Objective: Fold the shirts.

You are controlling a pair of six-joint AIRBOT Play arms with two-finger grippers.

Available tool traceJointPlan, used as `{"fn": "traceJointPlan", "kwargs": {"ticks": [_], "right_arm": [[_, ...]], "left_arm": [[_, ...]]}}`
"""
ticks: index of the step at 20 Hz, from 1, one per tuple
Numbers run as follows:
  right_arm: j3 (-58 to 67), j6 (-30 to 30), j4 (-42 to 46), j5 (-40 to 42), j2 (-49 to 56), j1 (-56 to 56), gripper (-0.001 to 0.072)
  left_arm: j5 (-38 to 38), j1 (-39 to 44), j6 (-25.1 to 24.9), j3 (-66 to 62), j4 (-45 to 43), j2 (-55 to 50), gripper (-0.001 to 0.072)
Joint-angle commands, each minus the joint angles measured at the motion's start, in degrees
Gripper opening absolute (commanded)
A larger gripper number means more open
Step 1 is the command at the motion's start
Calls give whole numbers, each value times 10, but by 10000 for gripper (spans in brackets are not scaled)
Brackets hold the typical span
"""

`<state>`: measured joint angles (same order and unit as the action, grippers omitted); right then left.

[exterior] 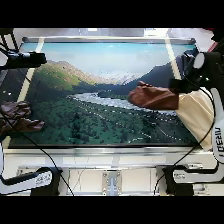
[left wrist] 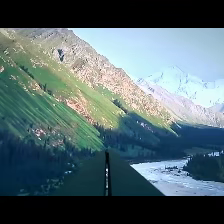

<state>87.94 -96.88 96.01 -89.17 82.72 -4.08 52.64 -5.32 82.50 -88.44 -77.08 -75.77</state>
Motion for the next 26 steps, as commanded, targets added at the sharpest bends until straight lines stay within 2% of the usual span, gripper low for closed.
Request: {"fn": "traceJointPlan", "kwargs": {"ticks": [1, 6, 9, 10, 11, 12, 13, 16, 18, 19, 20, 21, 22, 24, 26], "right_arm": [[-133, -17, 103, -80, -75, -56, 29], [-386, -24, 114, -61, -150, -80, 30], [-453, -24, 120, -45, -161, -80, 32], [-455, -23, 120, -37, -161, -80, 70], [-452, -23, 120, -34, -161, -80, 179], [-445, -23, 120, -37, -161, -80, 322], [-434, -22, 120, -49, -161, -80, 411], [-370, 9, 128, -96, -178, -80, 415], [-305, 9, 119, -87, -208, -79, 414], [-273, 9, 82, -56, -224, -79, 409], [-251, 9, 10, 14, -241, -79, 409], [-244, 11, -78, 104, -254, -79, 409], [-244, 39, -183, 203, -260, -77, 409], [-249, 161, -393, 390, -254, -57, 408], [-263, 266, -530, 515, -243, -21, 408]], "left_arm": [[6, 0, 0, 0, 17, 0, 17], [27, 0, 0, 0, 18, 0, 17], [27, 0, 0, 0, 33, 0, 17], [27, 0, 0, 0, 38, 0, 17], [28, 0, 0, 0, 40, 0, 17], [28, 0, 0, 0, 42, 0, 17], [28, 0, 0, 0, 42, 0, 17], [29, 0, 2, 0, 43, 0, 17], [37, 0, 2, 0, 51, 0, 17], [40, 0, 2, 0, 64, 0, 17], [40, 0, 3, 0, 84, 0, 17], [39, 0, 2, 0, 109, -1, 17], [38, 0, 2, 0, 130, -2, 17], [38, 0, 2, 0, 156, -3, 17], [50, 0, 2, 0, 156, -3, 17]]}}
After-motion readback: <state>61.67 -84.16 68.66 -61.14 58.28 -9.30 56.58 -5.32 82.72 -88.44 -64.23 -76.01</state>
